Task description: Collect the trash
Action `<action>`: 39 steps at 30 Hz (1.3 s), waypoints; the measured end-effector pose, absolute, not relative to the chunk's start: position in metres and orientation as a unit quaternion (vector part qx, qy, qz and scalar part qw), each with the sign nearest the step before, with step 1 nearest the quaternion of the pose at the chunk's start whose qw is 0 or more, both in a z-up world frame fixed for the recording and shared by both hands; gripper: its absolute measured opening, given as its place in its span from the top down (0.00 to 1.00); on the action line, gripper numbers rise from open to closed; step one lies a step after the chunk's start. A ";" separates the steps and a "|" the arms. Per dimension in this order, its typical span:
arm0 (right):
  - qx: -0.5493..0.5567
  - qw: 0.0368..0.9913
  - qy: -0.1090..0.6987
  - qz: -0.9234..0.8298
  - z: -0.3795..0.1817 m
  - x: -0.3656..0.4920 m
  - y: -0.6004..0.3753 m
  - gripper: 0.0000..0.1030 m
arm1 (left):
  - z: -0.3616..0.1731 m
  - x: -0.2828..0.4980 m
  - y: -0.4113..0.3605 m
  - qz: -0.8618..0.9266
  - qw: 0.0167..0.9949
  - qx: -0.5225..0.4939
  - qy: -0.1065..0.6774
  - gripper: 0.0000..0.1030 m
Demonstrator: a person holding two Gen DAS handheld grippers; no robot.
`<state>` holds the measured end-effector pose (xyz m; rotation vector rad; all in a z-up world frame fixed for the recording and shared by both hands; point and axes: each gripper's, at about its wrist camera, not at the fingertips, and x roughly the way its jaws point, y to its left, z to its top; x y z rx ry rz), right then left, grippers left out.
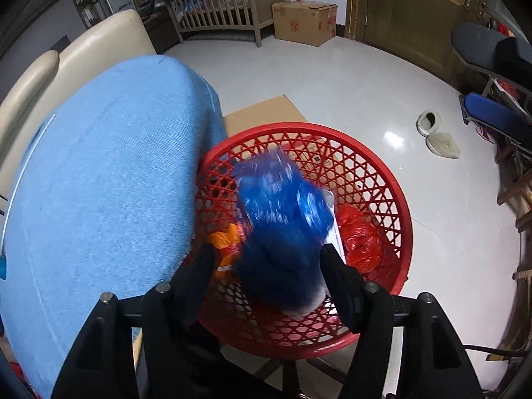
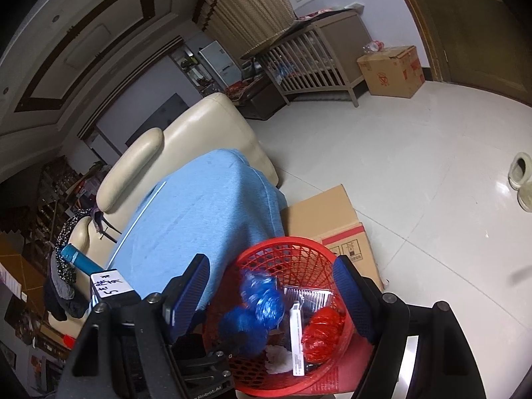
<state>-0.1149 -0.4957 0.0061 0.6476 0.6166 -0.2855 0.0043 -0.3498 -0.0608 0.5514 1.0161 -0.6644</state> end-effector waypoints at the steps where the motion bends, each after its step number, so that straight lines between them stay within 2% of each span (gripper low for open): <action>1: 0.312 0.892 0.296 -0.137 0.007 -0.114 -0.494 0.23 | -0.059 0.005 -0.348 -0.307 0.788 0.254 0.470 0.35; 11: 0.296 0.898 0.297 -0.128 0.021 -0.107 -0.478 0.23 | -0.015 0.005 -0.311 -0.295 0.823 0.217 0.433 0.35; 21: 0.245 0.903 0.326 -0.135 0.020 -0.091 -0.430 0.10 | 0.030 0.007 -0.232 -0.255 0.867 0.149 0.400 0.32; 24: 0.229 0.904 0.336 -0.133 0.015 -0.088 -0.413 0.06 | 0.031 0.006 -0.211 -0.240 0.876 0.134 0.396 0.31; 34: 0.176 0.902 0.367 -0.147 -0.012 -0.090 -0.361 0.06 | 0.012 0.015 -0.133 -0.149 0.903 0.057 0.398 0.31; 39: 0.151 0.904 0.370 -0.152 -0.018 -0.097 -0.339 0.06 | 0.010 0.011 -0.120 -0.148 0.907 0.039 0.393 0.31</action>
